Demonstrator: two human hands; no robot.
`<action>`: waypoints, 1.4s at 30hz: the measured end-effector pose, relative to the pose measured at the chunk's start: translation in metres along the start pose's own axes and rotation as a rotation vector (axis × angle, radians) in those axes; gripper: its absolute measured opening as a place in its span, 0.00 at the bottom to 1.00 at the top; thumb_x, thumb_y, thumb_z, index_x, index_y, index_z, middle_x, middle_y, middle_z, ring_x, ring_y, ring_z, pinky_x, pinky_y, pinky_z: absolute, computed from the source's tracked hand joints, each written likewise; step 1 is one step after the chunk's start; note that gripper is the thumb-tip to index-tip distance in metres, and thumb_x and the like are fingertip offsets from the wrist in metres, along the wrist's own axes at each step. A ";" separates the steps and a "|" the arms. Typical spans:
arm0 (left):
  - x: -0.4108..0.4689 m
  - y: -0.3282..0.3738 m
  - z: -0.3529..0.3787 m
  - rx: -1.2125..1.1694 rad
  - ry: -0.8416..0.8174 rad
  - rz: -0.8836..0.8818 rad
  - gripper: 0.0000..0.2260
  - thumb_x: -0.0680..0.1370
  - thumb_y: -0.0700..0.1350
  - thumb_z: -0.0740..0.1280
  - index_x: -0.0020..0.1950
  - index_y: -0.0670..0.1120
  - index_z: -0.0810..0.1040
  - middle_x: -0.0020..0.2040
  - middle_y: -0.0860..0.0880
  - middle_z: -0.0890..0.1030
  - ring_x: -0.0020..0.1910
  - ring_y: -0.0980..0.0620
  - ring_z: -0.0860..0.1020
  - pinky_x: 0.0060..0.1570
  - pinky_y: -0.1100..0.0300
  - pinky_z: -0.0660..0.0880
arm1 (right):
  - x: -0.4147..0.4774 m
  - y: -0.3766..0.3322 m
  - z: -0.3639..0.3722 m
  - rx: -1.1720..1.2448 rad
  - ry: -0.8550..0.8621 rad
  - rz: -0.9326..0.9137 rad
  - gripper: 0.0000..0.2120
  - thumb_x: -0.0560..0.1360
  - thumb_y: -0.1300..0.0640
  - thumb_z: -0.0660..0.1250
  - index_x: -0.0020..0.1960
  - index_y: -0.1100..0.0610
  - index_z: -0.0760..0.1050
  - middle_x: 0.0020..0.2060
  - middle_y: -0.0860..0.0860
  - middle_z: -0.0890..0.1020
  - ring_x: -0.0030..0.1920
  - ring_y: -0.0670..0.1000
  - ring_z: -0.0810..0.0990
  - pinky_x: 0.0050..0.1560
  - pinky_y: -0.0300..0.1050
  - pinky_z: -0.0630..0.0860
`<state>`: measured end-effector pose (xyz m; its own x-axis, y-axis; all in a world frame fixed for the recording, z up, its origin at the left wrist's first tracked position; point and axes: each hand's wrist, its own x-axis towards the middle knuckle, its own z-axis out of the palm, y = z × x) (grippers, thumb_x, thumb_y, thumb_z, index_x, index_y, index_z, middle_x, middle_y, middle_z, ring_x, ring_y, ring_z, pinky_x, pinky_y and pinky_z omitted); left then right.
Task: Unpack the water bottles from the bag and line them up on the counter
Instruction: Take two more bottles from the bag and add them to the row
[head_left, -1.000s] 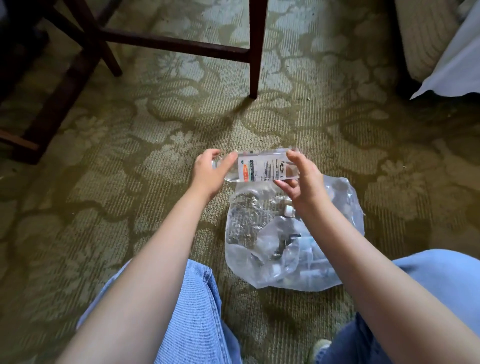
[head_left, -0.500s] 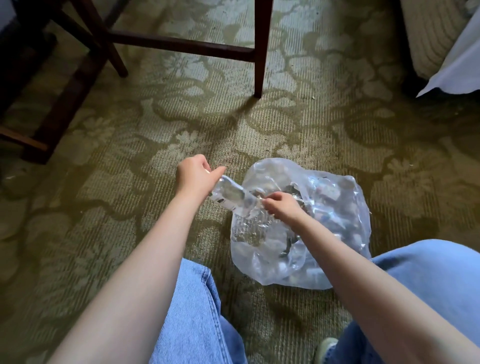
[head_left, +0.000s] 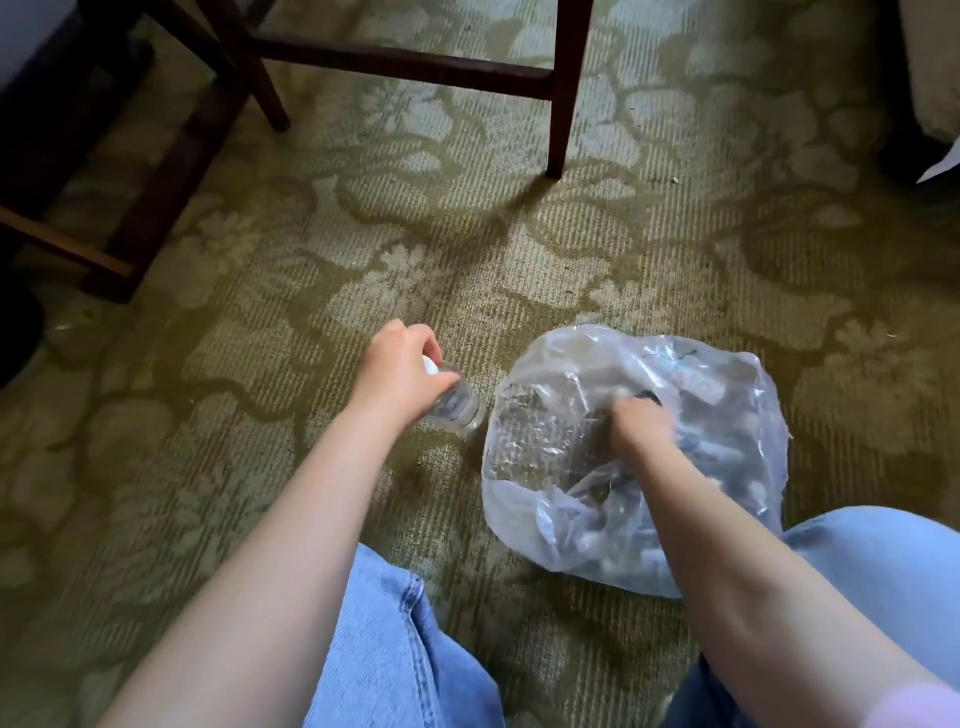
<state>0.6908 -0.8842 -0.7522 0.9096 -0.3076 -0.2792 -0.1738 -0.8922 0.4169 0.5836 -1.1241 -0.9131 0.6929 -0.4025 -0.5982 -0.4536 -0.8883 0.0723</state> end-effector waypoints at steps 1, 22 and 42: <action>0.000 -0.001 0.000 0.001 -0.001 0.001 0.10 0.71 0.47 0.74 0.42 0.46 0.74 0.48 0.48 0.71 0.48 0.49 0.70 0.48 0.59 0.68 | -0.002 -0.001 -0.002 -0.028 0.004 -0.038 0.16 0.75 0.64 0.61 0.62 0.59 0.76 0.59 0.56 0.80 0.60 0.56 0.78 0.59 0.48 0.75; 0.020 0.010 0.022 0.059 -0.146 0.014 0.09 0.71 0.44 0.72 0.45 0.42 0.76 0.46 0.47 0.72 0.44 0.48 0.71 0.41 0.57 0.68 | -0.073 -0.036 -0.055 0.676 0.323 -0.404 0.19 0.67 0.54 0.77 0.54 0.55 0.77 0.48 0.50 0.83 0.48 0.54 0.80 0.46 0.48 0.75; -0.071 0.101 -0.273 -0.064 0.097 -0.031 0.07 0.70 0.43 0.72 0.45 0.43 0.78 0.49 0.45 0.75 0.48 0.48 0.72 0.46 0.60 0.68 | -0.258 -0.080 -0.351 1.025 0.422 -0.377 0.16 0.68 0.57 0.76 0.55 0.49 0.77 0.49 0.48 0.83 0.50 0.52 0.80 0.52 0.53 0.77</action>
<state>0.7115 -0.8620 -0.4541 0.9469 -0.2437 -0.2096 -0.1231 -0.8772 0.4641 0.6377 -1.0265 -0.4843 0.9236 -0.3647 -0.1179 -0.2859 -0.4505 -0.8458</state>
